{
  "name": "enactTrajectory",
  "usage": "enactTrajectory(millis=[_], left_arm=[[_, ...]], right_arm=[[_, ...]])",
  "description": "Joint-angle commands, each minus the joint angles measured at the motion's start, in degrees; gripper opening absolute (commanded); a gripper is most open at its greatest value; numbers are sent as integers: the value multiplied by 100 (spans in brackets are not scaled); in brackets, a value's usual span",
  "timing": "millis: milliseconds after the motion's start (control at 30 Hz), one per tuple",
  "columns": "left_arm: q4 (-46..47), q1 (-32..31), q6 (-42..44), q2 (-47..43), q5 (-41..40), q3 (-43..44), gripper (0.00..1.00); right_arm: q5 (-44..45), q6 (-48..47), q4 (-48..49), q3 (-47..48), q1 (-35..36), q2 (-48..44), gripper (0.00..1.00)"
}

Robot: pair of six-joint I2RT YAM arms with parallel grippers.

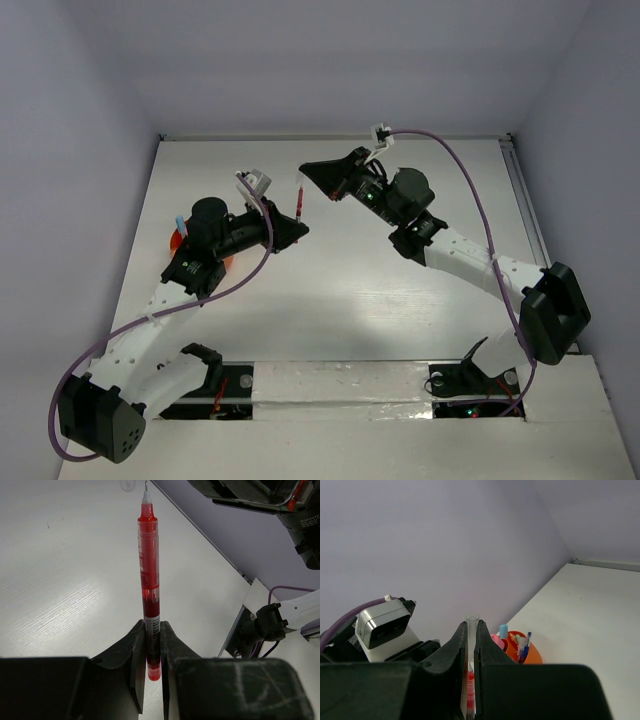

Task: Sort the stationery into containers
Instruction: Close the pen cap on the pen.

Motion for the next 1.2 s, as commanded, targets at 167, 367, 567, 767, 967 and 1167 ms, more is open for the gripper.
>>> enactTrajectory(millis=[167, 367, 567, 767, 967, 1167], left_arm=[[293, -25, -29, -162, -63, -28, 0], [267, -25, -12, -135, -204, 25, 0], [310, 28, -11, -205, -274, 25, 0], [407, 28, -73, -223, -230, 51, 0], [451, 28, -134, -328, -178, 156, 0], [417, 28, -196, -434, -81, 139, 0]], right_arm=[[25, -102, 349, 29, 61, -149, 0], [-124, -22, 349, -6, 61, -79, 0], [-151, -31, 305, -243, 219, -88, 0], [-212, -23, 278, -577, 272, -123, 0], [-379, -66, 25, -876, 272, -386, 1], [-713, -373, -345, -736, 272, -685, 60]])
